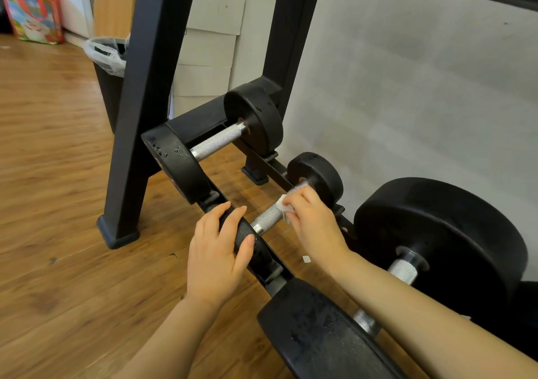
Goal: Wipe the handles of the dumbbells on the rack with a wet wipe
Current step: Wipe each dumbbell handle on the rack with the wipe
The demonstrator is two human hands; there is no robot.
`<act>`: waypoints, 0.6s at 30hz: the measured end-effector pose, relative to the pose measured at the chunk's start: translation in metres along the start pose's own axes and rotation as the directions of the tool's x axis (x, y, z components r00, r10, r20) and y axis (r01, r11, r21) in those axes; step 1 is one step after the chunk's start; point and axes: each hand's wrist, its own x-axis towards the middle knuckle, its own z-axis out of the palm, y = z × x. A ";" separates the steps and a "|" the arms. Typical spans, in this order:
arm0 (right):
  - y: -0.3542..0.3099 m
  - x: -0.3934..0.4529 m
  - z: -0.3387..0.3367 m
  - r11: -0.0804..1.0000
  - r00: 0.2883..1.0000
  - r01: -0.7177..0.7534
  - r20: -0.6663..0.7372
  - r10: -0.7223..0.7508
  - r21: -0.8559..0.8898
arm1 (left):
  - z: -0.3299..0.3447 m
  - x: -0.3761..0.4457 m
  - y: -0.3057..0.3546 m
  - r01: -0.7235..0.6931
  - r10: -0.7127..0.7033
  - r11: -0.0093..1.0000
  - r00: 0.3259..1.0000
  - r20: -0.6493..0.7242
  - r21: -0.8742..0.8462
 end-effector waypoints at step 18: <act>0.006 0.003 -0.002 0.987 0.989 -0.136 -0.039 0.139 0.087 | 0.000 0.000 0.000 -0.005 0.005 1.000 1.000 -0.006 -0.020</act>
